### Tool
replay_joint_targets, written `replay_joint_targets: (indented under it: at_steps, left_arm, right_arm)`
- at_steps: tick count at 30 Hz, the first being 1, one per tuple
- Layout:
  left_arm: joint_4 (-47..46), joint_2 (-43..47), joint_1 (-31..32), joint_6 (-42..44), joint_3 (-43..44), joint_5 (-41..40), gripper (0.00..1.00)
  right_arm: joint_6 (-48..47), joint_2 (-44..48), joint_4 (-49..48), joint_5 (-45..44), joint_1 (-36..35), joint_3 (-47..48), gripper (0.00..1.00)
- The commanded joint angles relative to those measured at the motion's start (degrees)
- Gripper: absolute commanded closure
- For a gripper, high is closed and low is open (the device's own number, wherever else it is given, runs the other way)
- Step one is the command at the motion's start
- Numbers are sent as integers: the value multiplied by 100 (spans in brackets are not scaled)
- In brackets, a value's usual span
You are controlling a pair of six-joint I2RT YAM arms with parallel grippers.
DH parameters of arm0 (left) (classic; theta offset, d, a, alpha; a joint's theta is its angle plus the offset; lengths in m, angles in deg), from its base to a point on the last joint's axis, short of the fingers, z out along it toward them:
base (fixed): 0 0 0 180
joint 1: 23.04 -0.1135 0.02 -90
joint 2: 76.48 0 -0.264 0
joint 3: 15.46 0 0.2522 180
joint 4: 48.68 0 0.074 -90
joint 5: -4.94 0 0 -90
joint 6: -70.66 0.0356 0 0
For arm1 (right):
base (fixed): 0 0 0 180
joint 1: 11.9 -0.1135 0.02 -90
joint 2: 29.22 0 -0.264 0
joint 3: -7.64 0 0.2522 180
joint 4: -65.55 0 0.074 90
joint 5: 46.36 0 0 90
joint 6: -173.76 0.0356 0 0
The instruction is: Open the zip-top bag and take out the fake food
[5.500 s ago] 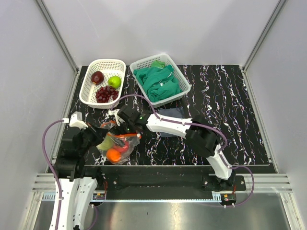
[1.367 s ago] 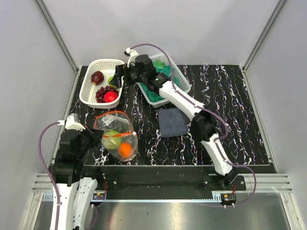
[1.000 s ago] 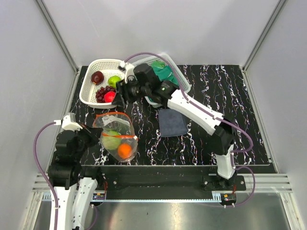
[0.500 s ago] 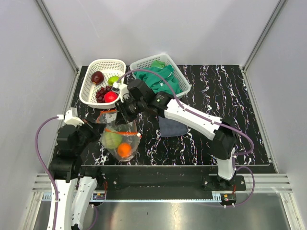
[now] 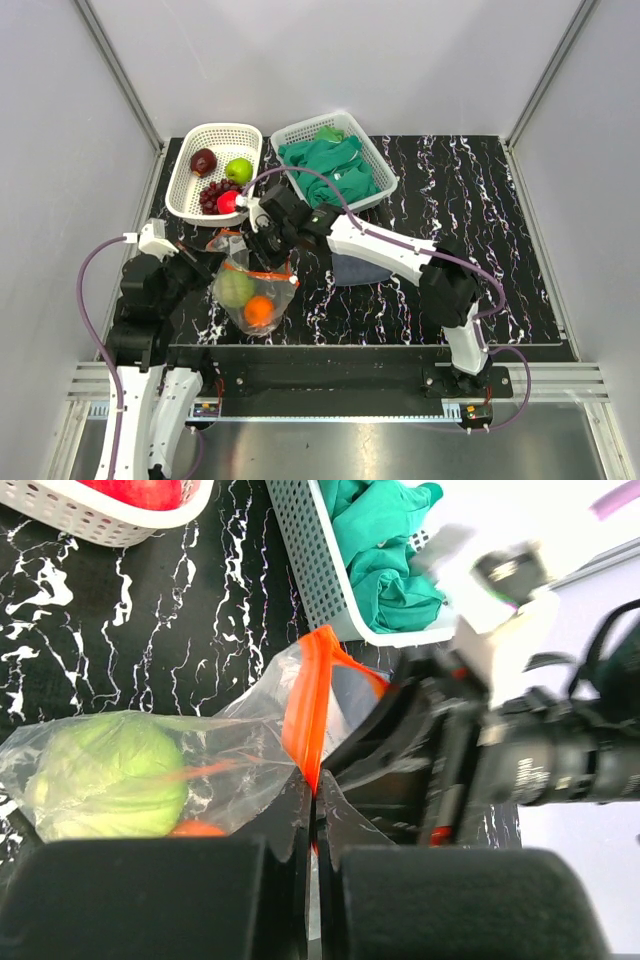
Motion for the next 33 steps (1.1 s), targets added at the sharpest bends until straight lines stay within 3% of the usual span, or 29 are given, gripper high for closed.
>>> replay_joint_targets:
  at_steps: [1,11,25,33]
  left_arm:
    - [-717,-146,-2,-45,-71,213,100]
    - [-762,-23,-2,-80,-396,300,100]
    - [-428,627,-2,-335,-941,265,100]
    - [-208,882,-2,-353,-1064,239,100]
  right_arm:
    - [-8,-93,-27,42,-47,-120,71]
    - [27,-348,-88,51,-214,-410,59]
    - [317,-682,-483,77,-477,-647,27]
    - [721,-893,-1037,-45,-653,-753,20]
